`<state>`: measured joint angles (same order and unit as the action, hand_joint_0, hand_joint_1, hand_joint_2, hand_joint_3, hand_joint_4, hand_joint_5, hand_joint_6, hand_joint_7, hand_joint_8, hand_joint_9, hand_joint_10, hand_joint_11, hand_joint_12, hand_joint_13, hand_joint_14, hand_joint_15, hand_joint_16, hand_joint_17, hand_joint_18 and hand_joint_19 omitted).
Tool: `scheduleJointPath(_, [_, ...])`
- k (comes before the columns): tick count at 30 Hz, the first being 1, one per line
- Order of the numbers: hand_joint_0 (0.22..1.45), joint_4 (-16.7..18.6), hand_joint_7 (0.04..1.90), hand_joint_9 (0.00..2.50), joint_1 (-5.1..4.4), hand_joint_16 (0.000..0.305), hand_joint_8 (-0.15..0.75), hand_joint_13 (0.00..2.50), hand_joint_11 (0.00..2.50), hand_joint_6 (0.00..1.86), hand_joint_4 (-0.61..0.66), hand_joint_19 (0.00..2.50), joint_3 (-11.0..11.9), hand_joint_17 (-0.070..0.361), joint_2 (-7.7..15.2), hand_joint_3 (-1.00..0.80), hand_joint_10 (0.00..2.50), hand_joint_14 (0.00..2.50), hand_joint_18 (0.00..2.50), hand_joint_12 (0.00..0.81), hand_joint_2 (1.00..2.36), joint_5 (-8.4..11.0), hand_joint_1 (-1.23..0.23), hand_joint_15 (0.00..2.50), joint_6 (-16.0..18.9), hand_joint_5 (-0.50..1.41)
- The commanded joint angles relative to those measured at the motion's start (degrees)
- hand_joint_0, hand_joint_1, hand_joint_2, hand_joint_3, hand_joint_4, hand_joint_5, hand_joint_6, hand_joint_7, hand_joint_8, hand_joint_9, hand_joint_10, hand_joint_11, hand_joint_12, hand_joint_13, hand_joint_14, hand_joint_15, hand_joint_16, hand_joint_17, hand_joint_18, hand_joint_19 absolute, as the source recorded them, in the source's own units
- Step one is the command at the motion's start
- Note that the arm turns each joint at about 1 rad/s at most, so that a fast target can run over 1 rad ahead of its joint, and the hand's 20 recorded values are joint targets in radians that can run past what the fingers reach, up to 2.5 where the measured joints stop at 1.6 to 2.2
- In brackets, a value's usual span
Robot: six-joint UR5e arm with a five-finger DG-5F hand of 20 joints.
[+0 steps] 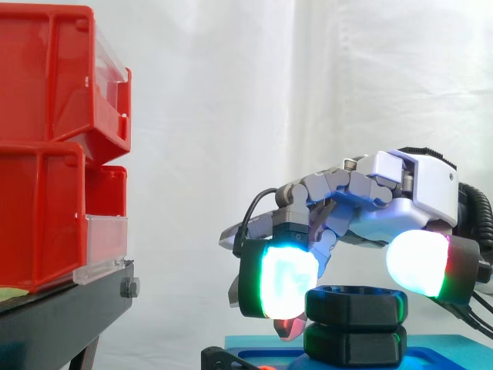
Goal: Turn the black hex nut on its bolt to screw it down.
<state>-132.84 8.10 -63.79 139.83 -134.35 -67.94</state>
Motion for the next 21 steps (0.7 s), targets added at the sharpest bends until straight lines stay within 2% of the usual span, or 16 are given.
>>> scheduleJointPath(1, [0.54, 0.12, 1.11, 1.11, 0.95, 0.030, 0.256, 0.78, 0.38, 0.70, 0.17, 0.19, -0.02, 0.068, 0.00, -0.50, 0.01, 0.01, 0.44, 0.287, 1.00, -1.18, -0.37, 0.21, 0.00, -0.06])
scheduleJointPath(2, [0.54, 0.21, 1.10, 1.11, 1.04, 0.030, 0.261, 0.78, 0.38, 0.69, 0.17, 0.19, -0.02, 0.068, 0.00, -0.50, 0.01, 0.01, 0.44, 0.286, 1.00, -1.35, -0.37, 0.21, 0.00, -0.06])
scheduleJointPath(3, [0.54, 0.83, 1.11, 1.11, 1.92, 0.030, 0.257, 0.78, 0.38, 0.69, 0.17, 0.20, 0.06, 0.068, 0.00, -0.50, 0.01, 0.01, 0.44, 0.286, 1.00, -2.76, -0.37, 0.21, 0.00, -0.06])
scheduleJointPath(10, [0.54, 2.06, 1.17, 1.10, 2.71, 0.030, 0.256, 0.78, 0.38, 0.64, 0.17, 0.20, 0.24, 0.068, -0.09, -0.50, 0.01, 0.01, 0.44, 0.286, 1.00, -4.34, -0.37, 0.22, 0.53, -0.05])
scheduleJointPath(11, [0.54, 2.23, 1.23, 1.10, 2.71, 0.030, 0.256, 0.78, 0.39, 0.60, 0.18, 0.20, 0.33, 0.068, -0.09, -0.50, 0.01, 0.01, 0.44, 0.289, 1.00, -4.43, -0.37, 0.21, 0.70, -0.05])
scheduleJointPath(21, [0.54, 4.87, 1.36, 1.09, 1.39, 0.030, 0.252, 0.77, 0.38, 0.50, 0.18, 0.20, 2.70, 0.068, 0.00, -0.50, 0.02, 0.01, 0.44, 0.286, 1.00, -4.26, -0.37, 0.21, 3.08, -0.04])
